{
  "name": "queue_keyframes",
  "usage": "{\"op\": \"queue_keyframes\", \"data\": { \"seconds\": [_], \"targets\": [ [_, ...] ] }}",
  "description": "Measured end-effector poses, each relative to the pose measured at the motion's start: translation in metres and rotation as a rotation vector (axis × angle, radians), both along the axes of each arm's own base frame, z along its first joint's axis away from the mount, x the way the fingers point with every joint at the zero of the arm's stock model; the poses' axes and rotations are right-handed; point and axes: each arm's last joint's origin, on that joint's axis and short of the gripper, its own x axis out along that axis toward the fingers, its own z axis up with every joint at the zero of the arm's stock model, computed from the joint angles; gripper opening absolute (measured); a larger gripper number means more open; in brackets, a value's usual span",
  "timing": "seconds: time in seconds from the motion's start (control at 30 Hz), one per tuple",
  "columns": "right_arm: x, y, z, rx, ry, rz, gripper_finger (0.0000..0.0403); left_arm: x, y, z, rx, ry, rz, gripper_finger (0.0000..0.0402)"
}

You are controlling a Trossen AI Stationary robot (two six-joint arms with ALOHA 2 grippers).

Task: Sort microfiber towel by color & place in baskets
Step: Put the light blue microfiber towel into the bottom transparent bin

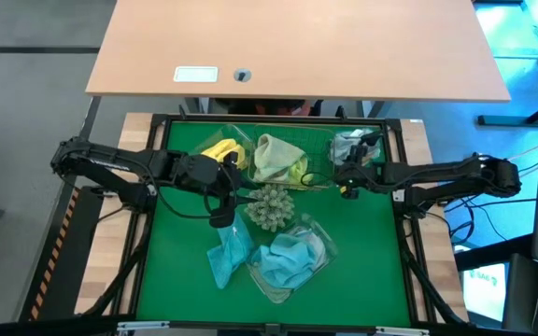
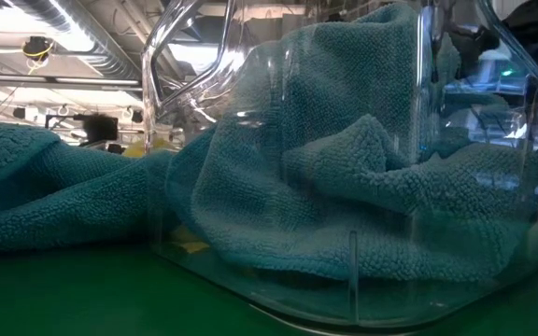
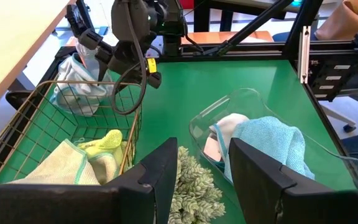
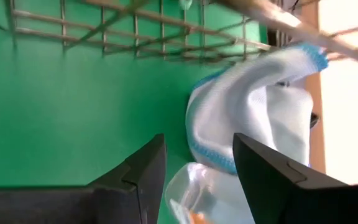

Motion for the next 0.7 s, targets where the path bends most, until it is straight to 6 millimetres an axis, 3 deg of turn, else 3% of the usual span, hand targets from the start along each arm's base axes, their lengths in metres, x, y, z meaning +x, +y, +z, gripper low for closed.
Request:
{"op": "queue_keyframes", "data": {
  "seconds": [0.17,0.5,0.7],
  "targets": [
    [0.001,-0.005,-0.009,-0.047,-0.021,0.019,0.0186,0.0,0.0,0.0,0.0,-0.001,0.0,0.014],
    [0.003,-0.028,-0.015,-0.084,-0.019,-0.103,0.0186,0.0,0.0,0.0,-0.002,-0.006,0.0,0.014],
    [0.003,-0.029,-0.015,-0.081,-0.021,-0.105,0.0175,0.0,0.0,0.0,-0.003,-0.006,0.001,0.014]
  ]
}}
